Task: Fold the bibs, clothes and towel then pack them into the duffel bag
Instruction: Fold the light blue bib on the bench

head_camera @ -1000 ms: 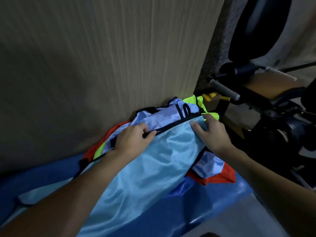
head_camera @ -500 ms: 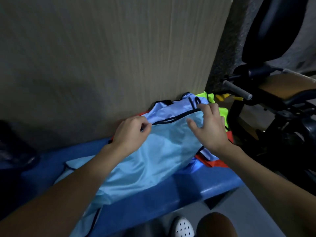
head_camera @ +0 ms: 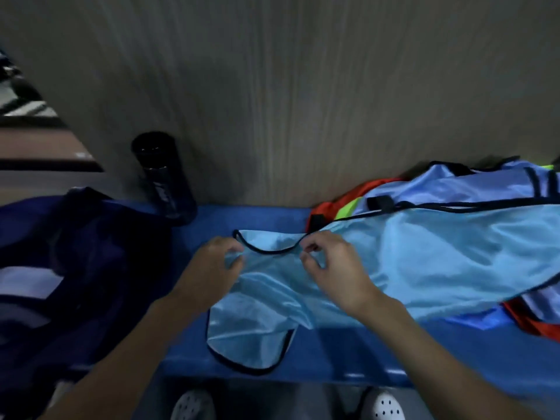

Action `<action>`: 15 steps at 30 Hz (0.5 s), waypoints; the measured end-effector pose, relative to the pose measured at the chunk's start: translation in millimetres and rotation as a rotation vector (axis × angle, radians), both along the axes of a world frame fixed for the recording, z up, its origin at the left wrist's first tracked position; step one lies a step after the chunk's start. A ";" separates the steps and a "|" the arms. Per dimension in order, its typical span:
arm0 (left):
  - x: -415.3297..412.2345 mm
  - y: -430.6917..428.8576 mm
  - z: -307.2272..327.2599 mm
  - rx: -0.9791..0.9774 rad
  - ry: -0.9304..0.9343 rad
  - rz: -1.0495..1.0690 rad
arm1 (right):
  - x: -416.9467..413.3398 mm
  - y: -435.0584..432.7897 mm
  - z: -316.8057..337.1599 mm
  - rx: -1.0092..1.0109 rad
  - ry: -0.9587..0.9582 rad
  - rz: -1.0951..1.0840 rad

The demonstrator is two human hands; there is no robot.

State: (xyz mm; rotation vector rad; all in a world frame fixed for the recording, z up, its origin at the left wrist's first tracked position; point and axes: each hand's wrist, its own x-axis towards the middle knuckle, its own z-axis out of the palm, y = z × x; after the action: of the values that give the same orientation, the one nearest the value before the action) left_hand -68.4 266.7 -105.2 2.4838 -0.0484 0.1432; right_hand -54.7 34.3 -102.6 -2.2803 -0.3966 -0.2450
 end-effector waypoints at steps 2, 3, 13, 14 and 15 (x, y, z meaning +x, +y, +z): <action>-3.1 12.1 -12.3 -0.021 0.067 0.053 | 3.5 18.7 -15.2 -0.074 -0.004 0.035; -3.9 15.6 -16.7 -0.037 0.093 0.067 | 5.3 26.0 -21.9 -0.139 -0.018 0.047; 6.6 17.2 -22.1 -0.229 0.175 0.153 | 40.3 60.5 -43.4 -0.535 -0.169 0.058; 5.5 17.8 -19.8 -0.232 0.186 0.130 | 41.9 61.9 -44.9 -0.557 -0.175 0.061; 4.4 19.1 -18.2 -0.239 0.200 0.107 | 43.1 63.7 -46.0 -0.570 -0.189 0.064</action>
State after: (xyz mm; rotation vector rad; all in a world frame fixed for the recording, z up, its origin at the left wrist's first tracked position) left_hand -64.0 285.8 -123.3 2.2499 0.1765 -0.0528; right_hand -11.6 98.1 -148.6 -2.8037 -0.7085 -0.3507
